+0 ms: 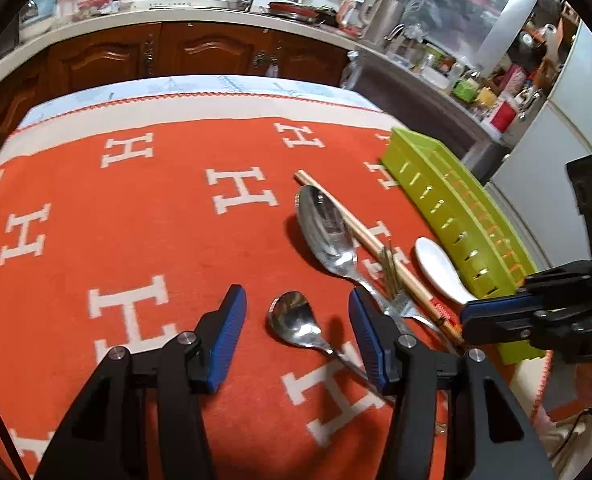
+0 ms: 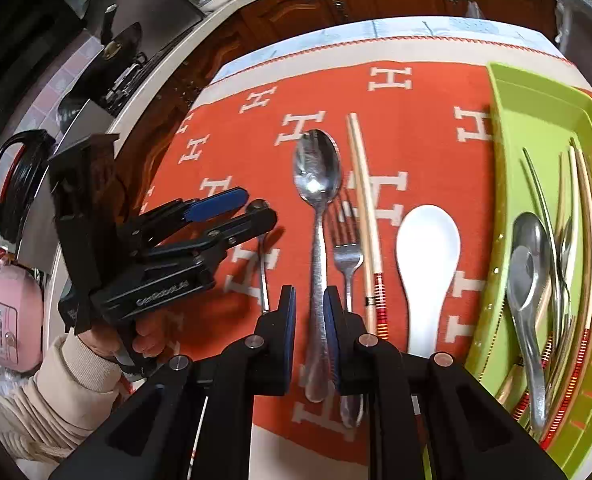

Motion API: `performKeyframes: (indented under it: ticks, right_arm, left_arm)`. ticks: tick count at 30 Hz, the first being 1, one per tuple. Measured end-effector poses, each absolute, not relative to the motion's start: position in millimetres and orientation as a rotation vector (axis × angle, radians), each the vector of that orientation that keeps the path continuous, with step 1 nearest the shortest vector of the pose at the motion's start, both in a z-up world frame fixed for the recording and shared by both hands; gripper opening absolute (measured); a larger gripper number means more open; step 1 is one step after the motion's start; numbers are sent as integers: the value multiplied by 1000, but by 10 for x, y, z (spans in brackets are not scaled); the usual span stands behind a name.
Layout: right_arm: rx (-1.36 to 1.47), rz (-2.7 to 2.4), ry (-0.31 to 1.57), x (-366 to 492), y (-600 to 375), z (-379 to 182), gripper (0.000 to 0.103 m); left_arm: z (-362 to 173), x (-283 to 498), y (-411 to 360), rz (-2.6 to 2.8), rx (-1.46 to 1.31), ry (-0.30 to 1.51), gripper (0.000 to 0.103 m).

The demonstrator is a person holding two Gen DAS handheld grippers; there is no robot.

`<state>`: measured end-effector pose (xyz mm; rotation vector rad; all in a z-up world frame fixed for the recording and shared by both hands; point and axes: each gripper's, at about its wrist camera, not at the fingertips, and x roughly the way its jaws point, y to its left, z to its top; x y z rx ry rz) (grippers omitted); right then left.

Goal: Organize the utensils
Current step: 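Grasp a small steel spoon with the left tool while the right tool grasps a large spoon, then carry both steel spoons into the green tray and open both tools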

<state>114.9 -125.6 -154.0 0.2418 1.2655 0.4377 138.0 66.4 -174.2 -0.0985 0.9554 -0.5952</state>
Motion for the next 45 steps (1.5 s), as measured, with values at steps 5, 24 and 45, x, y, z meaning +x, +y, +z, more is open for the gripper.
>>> performKeyframes:
  ticks: [5, 24, 45]
  right_arm:
    - [234, 421, 1278, 1156, -1265, -1594, 15]
    - [208, 410, 1263, 1133, -1212, -1566, 15]
    - [182, 435, 1157, 1775, -1125, -1323, 19]
  left_arm:
    - [-1759, 1369, 617, -632, -102, 947, 50]
    - [-1807, 1281, 658, -571, -132, 977, 8]
    - [-1635, 1133, 1036, -616, -368, 993, 1]
